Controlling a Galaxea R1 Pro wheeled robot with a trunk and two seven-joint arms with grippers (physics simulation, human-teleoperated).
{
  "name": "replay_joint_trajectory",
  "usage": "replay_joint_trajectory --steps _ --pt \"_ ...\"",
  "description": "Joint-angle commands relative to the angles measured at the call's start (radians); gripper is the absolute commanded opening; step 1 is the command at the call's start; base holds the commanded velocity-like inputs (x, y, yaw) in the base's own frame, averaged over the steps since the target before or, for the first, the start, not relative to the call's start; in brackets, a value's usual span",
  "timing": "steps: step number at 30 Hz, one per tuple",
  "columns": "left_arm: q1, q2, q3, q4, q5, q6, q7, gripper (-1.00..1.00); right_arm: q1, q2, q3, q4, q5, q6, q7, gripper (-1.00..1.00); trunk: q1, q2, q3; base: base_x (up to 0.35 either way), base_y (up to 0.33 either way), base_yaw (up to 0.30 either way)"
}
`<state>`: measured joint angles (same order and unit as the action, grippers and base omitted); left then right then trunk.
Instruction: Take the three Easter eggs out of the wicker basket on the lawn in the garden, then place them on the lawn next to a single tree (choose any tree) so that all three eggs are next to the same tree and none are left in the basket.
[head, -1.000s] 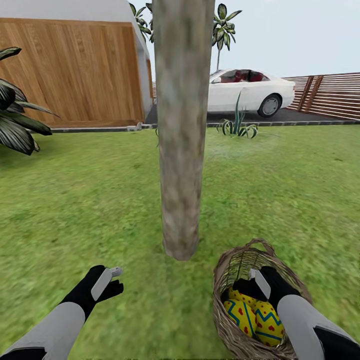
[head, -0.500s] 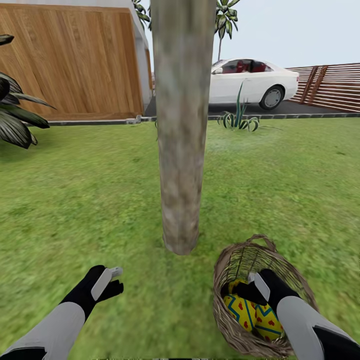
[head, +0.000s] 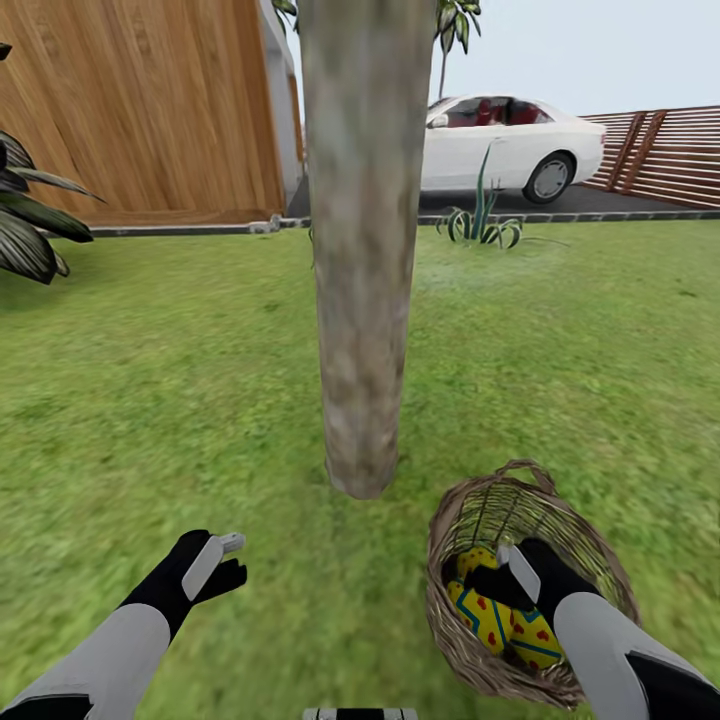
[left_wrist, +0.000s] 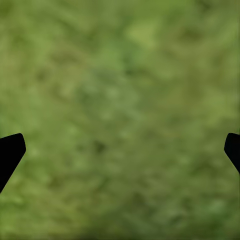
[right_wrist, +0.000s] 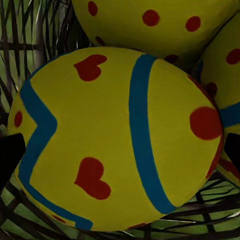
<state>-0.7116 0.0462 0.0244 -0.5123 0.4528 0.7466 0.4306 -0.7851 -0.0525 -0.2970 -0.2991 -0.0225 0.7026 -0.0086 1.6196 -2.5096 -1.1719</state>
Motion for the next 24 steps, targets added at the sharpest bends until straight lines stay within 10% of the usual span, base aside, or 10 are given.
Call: replay_joint_trajectory --steps 1,14,15,24 --pt "0.0 0.0 0.001 -0.002 0.01 0.002 0.008 1.0 0.0 0.0 -0.004 -0.001 -0.002 0.005 -0.001 1.0 0.0 -0.001 -0.005 0.0 0.0 0.0" --pt "0.0 0.002 0.003 -0.003 0.042 0.003 0.009 1.0 0.0 0.0 -0.004 0.021 -0.002 -0.006 -0.001 1.0 0.002 -0.002 -0.024 0.0 0.0 0.0" --pt "0.0 0.001 0.003 -0.003 0.042 0.003 0.01 1.0 0.0 0.0 -0.004 0.021 -0.002 -0.007 -0.001 -1.0 0.002 -0.002 -0.024 0.0 0.0 0.0" --pt "0.0 0.001 0.003 -0.003 0.043 0.006 0.01 1.0 0.0 -0.001 -0.004 0.02 -0.001 -0.008 0.001 -1.0 0.002 -0.002 -0.024 0.0 0.0 0.0"
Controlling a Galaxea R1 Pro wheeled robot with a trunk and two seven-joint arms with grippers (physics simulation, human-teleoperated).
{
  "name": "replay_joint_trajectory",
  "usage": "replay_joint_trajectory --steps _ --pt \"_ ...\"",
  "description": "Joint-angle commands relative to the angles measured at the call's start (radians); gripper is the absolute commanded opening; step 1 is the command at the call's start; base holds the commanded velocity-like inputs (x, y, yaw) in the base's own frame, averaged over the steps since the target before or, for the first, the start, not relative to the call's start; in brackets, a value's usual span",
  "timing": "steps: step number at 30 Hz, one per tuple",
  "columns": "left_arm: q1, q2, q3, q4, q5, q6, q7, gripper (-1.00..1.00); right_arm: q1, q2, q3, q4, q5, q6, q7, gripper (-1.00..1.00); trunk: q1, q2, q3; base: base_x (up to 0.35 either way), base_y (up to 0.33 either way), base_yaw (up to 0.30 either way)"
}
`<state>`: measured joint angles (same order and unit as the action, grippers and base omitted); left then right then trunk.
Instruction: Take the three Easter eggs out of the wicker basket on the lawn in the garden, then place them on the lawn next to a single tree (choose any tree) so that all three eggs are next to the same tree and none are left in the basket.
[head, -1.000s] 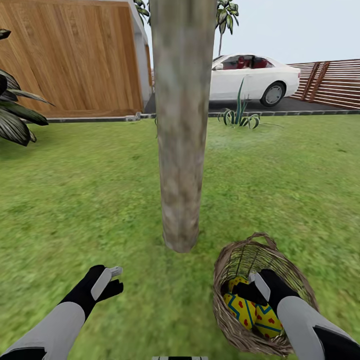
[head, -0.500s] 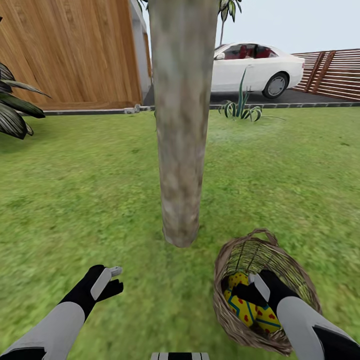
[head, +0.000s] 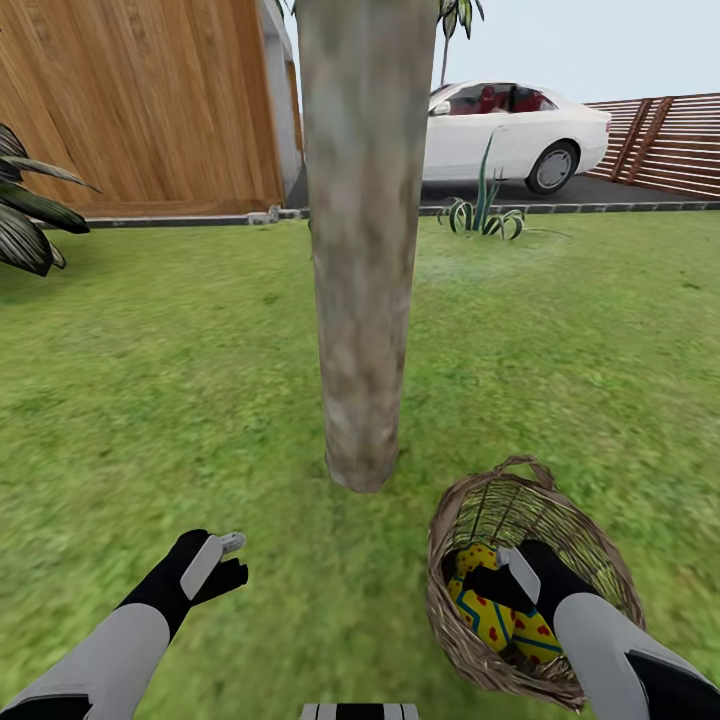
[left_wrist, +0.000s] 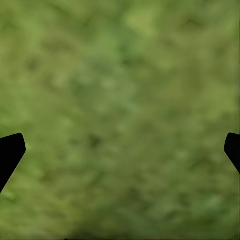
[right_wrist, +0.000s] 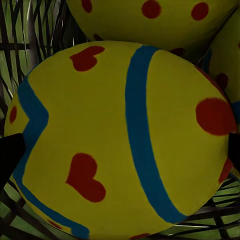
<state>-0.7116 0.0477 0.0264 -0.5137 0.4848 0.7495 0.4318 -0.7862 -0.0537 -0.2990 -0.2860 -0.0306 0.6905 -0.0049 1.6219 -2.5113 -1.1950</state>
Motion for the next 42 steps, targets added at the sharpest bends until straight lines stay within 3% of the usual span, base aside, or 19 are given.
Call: replay_joint_trajectory --steps 1,23,42 --pt "0.0 0.0 0.001 -0.002 0.011 0.002 0.008 1.0 0.001 0.0 -0.002 0.007 0.008 0.004 -0.003 -1.0 0.0 0.0 -0.001 0.0 0.0 0.0" --pt "0.0 0.0 0.0 0.0 0.011 0.001 0.009 1.0 0.001 0.0 0.0 0.008 0.011 0.004 -0.004 -1.0 0.0 0.0 -0.001 0.0 0.0 0.0" --pt "0.0 0.003 0.0 0.003 0.008 -0.002 0.01 1.0 0.001 0.0 0.006 -0.006 0.012 0.004 -0.01 -1.0 -0.008 0.004 0.072 -0.049 0.0 0.0"
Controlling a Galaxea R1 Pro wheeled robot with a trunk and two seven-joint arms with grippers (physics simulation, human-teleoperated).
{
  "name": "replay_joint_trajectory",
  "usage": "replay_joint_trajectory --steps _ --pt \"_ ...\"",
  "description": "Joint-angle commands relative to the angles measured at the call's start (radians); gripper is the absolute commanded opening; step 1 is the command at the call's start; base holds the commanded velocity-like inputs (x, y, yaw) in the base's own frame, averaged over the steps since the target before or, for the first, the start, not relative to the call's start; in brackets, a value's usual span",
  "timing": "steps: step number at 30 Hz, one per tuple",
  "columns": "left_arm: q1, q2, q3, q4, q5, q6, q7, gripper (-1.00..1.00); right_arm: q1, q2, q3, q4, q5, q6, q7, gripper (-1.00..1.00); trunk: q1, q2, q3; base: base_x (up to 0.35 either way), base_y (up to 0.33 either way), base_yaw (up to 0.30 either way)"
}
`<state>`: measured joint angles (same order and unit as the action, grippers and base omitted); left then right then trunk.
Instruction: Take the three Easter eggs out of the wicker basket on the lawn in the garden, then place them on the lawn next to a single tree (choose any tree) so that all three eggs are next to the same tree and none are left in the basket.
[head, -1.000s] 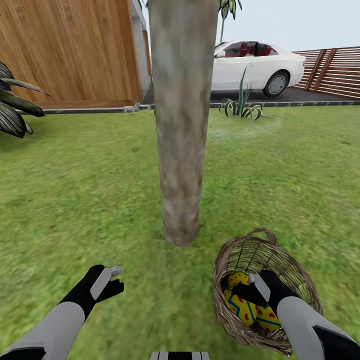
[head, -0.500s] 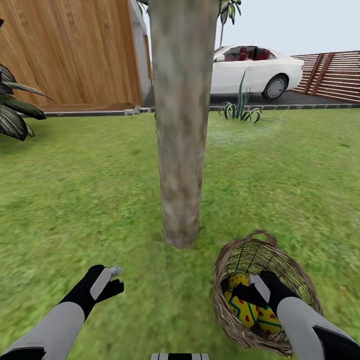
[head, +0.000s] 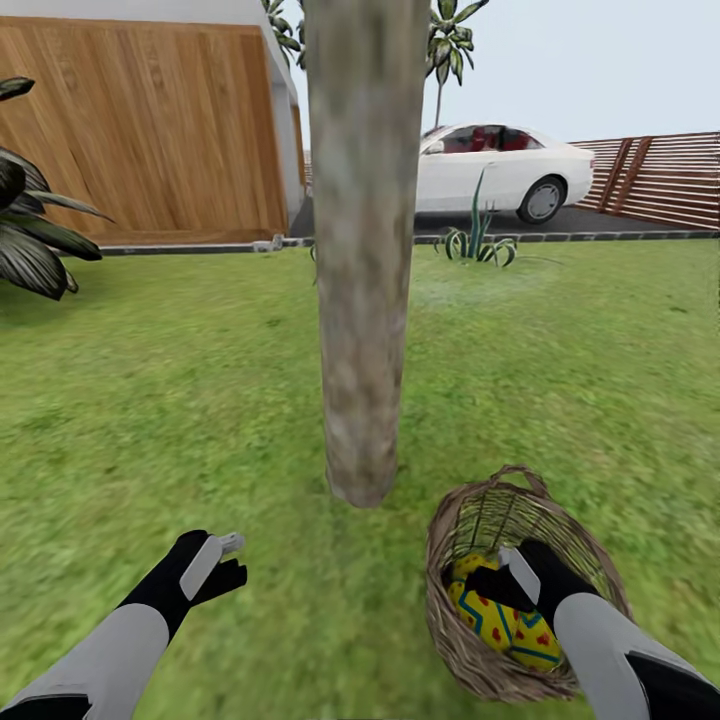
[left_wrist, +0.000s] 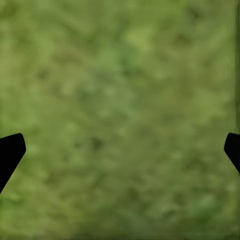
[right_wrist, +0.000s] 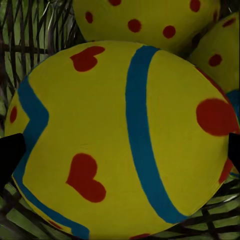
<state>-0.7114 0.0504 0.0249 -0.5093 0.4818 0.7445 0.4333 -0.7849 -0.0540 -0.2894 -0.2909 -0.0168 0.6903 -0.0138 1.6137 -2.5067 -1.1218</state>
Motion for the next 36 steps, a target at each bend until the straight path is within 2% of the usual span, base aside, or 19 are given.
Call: replay_joint_trajectory --steps 1,5,13,16,18,20,22,24,25,30,33,36 --pt "0.0 -0.001 0.001 -0.002 0.011 0.003 0.008 1.0 0.0 0.0 -0.004 -0.002 -0.001 0.005 -0.001 -1.0 -0.001 0.0 0.003 -0.003 0.0 0.0" --pt "0.0 -0.004 0.0 -0.001 0.013 -0.01 0.008 1.0 0.0 -0.01 -0.004 -0.089 0.0 0.01 -0.002 -1.0 -0.002 0.001 0.019 -0.042 0.0 0.0" --pt "0.0 -0.001 0.001 0.0 0.014 -0.034 0.007 1.0 0.0 -0.01 0.0 -0.105 0.001 0.014 -0.003 -1.0 -0.006 0.003 0.049 -0.221 0.0 0.0" --pt "0.0 -0.003 0.001 0.0 0.015 -0.034 0.008 1.0 0.0 -0.01 0.001 -0.144 0.003 0.017 -0.003 -1.0 -0.007 0.003 0.061 -0.291 0.0 0.0" --pt "0.0 -0.003 0.001 -0.002 0.014 -0.032 0.007 1.0 0.0 -0.011 0.001 -0.186 0.012 0.02 -0.004 -1.0 -0.008 0.004 0.069 -0.093 0.0 0.0" --pt "0.0 -0.001 0.003 -0.005 0.015 -0.028 0.006 1.0 0.0 -0.01 0.001 -0.225 0.035 0.054 -0.004 -1.0 -0.009 0.004 0.077 -0.024 0.0 0.0" --pt "0.0 0.0 0.034 -0.008 0.025 -0.025 0.005 1.0 0.0 -0.006 0.001 -0.263 0.044 0.099 -0.005 -1.0 -0.01 0.005 0.084 -0.005 0.0 0.0" --pt "0.0 0.0 0.076 -0.012 0.031 -0.025 0.004 1.0 0.0 -0.007 0.002 -0.283 0.047 0.109 -0.015 -1.0 -0.011 0.005 0.092 -0.001 0.0 0.0" --pt "0.0 0.0 0.085 -0.013 0.033 -0.025 0.003 1.0 0.0 -0.007 0.002 -0.304 0.047 0.111 -0.025 -1.0 -0.011 0.006 0.096 0.0 0.0 0.0" --pt "0.0 0.0 0.096 -0.014 0.034 -0.028 0.003 1.0 0.0 -0.006 0.003 -0.358 0.048 0.115 -0.055 -1.0 -0.014 0.007 0.115 -0.116 0.0 0.0" --pt "0.0 0.0 0.097 -0.014 0.034 -0.031 0.001 1.0 0.0 -0.006 0.004 -0.375 0.05 0.114 -0.056 -1.0 -0.025 0.028 0.125 -0.159 0.0 0.0" --pt "0.0 -0.002 0.097 -0.014 0.035 -0.031 -0.006 1.0 0.0 -0.006 0.024 -0.46 0.05 0.117 -0.057 -1.0 -0.025 0.028 0.125 -0.023 0.0 0.0"
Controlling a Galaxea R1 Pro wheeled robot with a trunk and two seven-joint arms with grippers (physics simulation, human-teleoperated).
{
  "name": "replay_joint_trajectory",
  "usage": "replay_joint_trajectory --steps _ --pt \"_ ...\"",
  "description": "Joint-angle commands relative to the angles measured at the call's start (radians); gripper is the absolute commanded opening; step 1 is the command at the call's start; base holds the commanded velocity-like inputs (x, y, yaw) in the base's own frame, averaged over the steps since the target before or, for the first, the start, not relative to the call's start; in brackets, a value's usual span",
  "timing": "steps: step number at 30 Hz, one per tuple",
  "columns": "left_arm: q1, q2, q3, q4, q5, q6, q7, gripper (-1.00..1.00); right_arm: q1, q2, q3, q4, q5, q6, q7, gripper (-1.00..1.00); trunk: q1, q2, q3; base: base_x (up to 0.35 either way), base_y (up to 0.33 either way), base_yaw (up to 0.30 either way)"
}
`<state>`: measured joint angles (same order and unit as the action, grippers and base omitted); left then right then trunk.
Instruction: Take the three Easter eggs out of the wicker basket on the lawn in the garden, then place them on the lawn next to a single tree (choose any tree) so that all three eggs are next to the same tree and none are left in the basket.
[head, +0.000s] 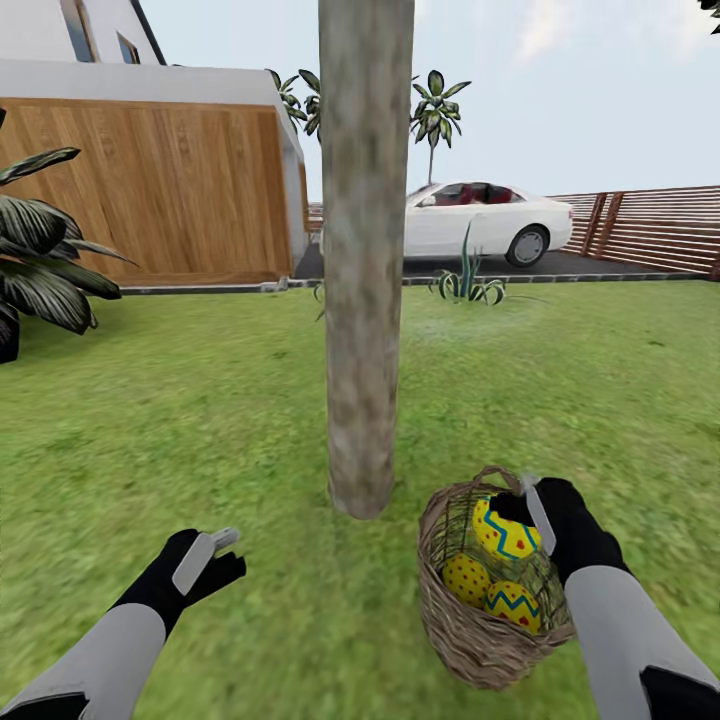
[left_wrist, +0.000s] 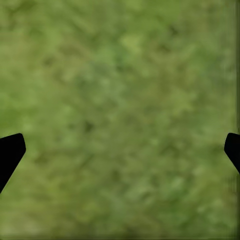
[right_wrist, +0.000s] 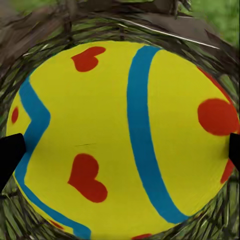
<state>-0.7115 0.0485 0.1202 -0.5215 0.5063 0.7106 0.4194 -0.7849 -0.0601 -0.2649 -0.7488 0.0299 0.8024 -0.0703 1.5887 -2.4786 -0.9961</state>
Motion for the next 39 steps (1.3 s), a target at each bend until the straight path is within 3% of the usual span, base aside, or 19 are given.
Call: replay_joint_trajectory --steps 1,4,9,10,12,14,15,16,17,18,19,20,21,23,26,30,32,36,39 --pt "0.0 -0.001 0.001 -0.002 0.011 0.003 0.003 1.0 0.0 0.001 0.025 -0.025 0.003 0.005 0.0 -1.0 0.0 0.0 -0.001 -0.006 0.0 0.0" --pt "0.0 -0.002 0.001 -0.002 0.011 0.002 -0.001 1.0 0.0 0.004 0.089 -0.099 0.003 0.006 0.0 -1.0 0.0 0.0 -0.001 -0.002 0.0 0.0" --pt "0.0 -0.002 -0.001 -0.003 0.009 -0.001 -0.003 1.0 0.0 0.015 0.101 -0.385 -0.002 0.03 0.0 -1.0 0.0 0.0 -0.001 0.0 0.0 0.0" --pt "0.0 -0.002 -0.001 -0.003 0.009 -0.002 -0.004 1.0 0.0 0.023 0.102 -0.422 -0.002 0.039 0.001 -1.0 0.0 0.0 -0.001 0.0 0.0 0.0" --pt "0.0 -0.002 -0.003 -0.02 0.009 -0.002 -0.004 1.0 0.0 0.082 0.144 -0.547 -0.003 0.066 0.001 -1.0 0.0 0.0 -0.001 0.0 0.0 0.0" --pt "0.0 -0.002 -0.002 -0.059 0.009 0.0 -0.019 1.0 0.0 0.161 0.247 -0.644 -0.006 0.145 0.003 -1.0 0.0 0.0 -0.001 0.0 0.09 0.0" --pt "0.0 -0.002 -0.002 -0.069 0.009 0.0 -0.046 1.0 0.001 0.2 0.321 -0.66 -0.011 0.182 0.005 -1.0 0.0 0.0 -0.001 0.0 0.216 0.0" --pt "0.0 0.0 -0.001 -0.073 0.009 0.002 -0.084 1.0 0.002 0.23 0.421 -0.656 -0.03 0.201 0.005 -1.0 0.0 0.0 -0.001 0.0 0.253 0.0" --pt "0.0 0.002 -0.001 -0.075 0.009 0.002 -0.128 1.0 0.002 0.235 0.533 -0.632 -0.073 0.208 0.005 -1.0 0.0 0.0 -0.001 0.0 0.277 0.0" --pt "0.0 0.006 0.0 -0.075 0.009 0.003 -0.172 1.0 0.003 0.235 0.614 -0.599 -0.142 0.209 0.004 -1.0 0.0 0.0 -0.001 0.0 0.297 0.0" --pt "0.0 0.007 0.001 -0.074 0.009 0.003 -0.203 1.0 0.003 0.235 0.645 -0.576 -0.2 0.204 0.003 -1.0 0.0 0.0 -0.001 0.0 0.306 0.0" --pt "0.0 0.011 0.002 -0.071 0.01 0.004 -0.252 1.0 0.003 0.235 0.672 -0.536 -0.288 0.186 0.001 -1.0 0.0 0.0 -0.001 0.0 0.314 0.0" --pt "0.0 0.023 0.002 -0.061 0.01 0.004 -0.327 1.0 0.003 0.235 0.688 -0.474 -0.363 0.156 -0.006 -1.0 0.0 0.0 -0.001 0.0 0.319 0.0" --pt "0.0 0.057 0.004 -0.013 0.012 0.003 -0.482 1.0 0.004 0.235 0.694 -0.383 -0.404 0.121 -0.019 -1.0 0.0 0.0 -0.001 0.0 0.321 0.0" --pt "0.0 0.116 0.004 0.12 0.01 -0.015 -0.705 1.0 0.004 0.23 0.696 -0.256 -0.42 0.082 -0.022 -1.0 0.0 0.0 -0.001 0.0 0.322 0.0" --pt "0.0 0.192 0.003 0.325 0.007 -0.178 -0.988 1.0 0.005 0.216 0.696 -0.147 -0.424 -0.015 -0.021 -1.0 0.0 0.0 -0.001 0.0 0.323 0.0" --pt "0.0 0.235 0.003 0.421 0.005 -0.216 -1.13 1.0 0.006 0.191 0.697 -0.138 -0.424 -0.027 -0.02 -1.0 0.0 0.0 -0.001 0.0 0.324 0.0" --pt "0.0 0.265 0.001 0.486 0.005 -0.29 -1.223 1.0 0.013 0.135 0.696 -0.124 -0.425 -0.032 -0.021 -1.0 0.0 0.0 -0.001 0.071 0.303 0.0" --pt "0.0 0.262 -0.001 0.495 0.003 -0.301 -1.318 1.0 0.016 0.12 0.698 -0.033 -0.426 -0.065 -0.02 -1.0 0.0 0.0 -0.001 0.112 0.127 0.0"
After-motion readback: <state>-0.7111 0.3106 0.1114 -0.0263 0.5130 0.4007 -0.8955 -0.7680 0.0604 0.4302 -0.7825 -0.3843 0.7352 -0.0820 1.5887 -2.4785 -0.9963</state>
